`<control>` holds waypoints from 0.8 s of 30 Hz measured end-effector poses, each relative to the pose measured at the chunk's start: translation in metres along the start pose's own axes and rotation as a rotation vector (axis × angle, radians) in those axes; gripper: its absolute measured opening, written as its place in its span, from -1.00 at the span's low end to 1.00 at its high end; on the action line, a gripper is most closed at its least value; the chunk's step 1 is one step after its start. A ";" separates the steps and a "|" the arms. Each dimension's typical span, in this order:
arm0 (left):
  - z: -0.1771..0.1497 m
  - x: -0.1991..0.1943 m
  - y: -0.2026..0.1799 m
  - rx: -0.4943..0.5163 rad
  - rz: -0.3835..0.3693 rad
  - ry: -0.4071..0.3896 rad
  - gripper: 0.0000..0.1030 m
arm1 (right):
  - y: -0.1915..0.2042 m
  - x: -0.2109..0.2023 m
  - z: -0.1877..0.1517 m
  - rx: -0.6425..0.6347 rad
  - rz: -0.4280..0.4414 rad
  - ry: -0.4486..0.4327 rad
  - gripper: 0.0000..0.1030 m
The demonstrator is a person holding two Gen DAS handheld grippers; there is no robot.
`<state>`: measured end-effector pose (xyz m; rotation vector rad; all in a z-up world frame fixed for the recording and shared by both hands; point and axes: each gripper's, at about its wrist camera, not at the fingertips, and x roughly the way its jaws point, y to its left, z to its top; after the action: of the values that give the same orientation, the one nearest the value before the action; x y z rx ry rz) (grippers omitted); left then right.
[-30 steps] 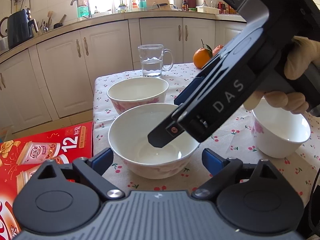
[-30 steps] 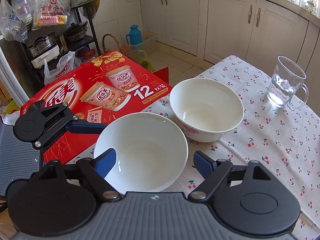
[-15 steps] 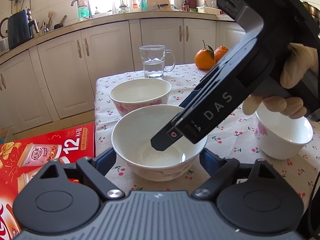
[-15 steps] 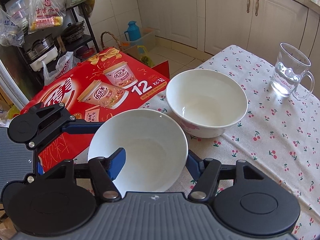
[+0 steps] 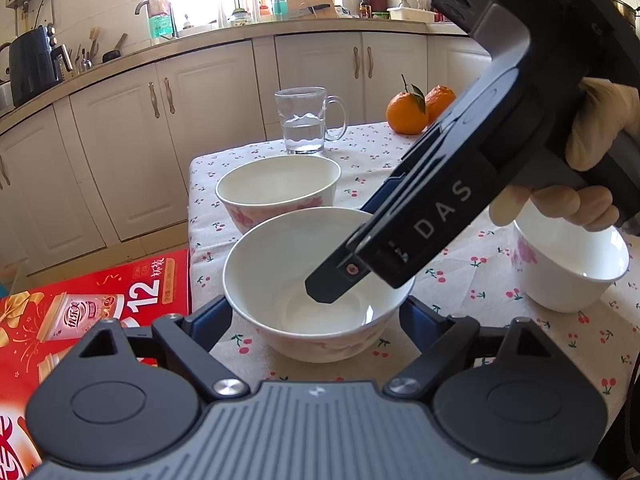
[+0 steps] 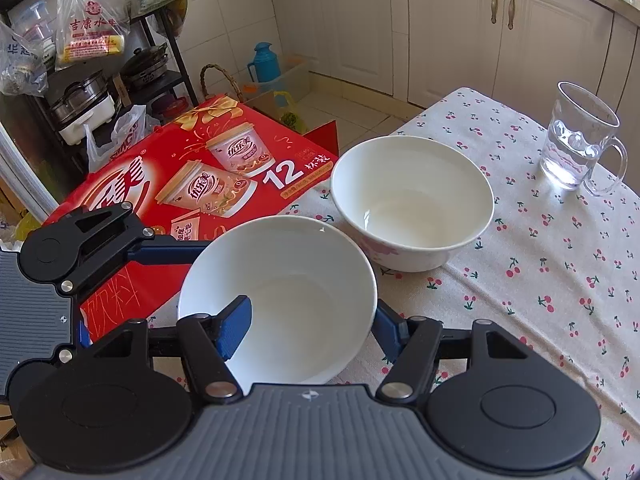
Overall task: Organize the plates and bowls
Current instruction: 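Lift the pink-decal bowl with the right gripper and carry it toward the placed bowl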
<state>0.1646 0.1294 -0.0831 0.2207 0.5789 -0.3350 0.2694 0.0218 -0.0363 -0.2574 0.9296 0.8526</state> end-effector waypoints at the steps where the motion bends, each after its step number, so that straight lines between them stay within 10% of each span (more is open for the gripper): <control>1: 0.000 0.000 0.000 0.000 0.000 0.001 0.75 | 0.000 0.000 0.000 0.003 0.001 0.000 0.37; 24: 0.018 -0.029 -0.035 0.035 -0.057 -0.004 0.75 | 0.000 -0.054 -0.030 0.025 0.004 -0.057 0.37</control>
<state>0.1377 0.0993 -0.0561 0.2373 0.5769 -0.4004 0.2351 -0.0231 -0.0116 -0.2092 0.8869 0.8474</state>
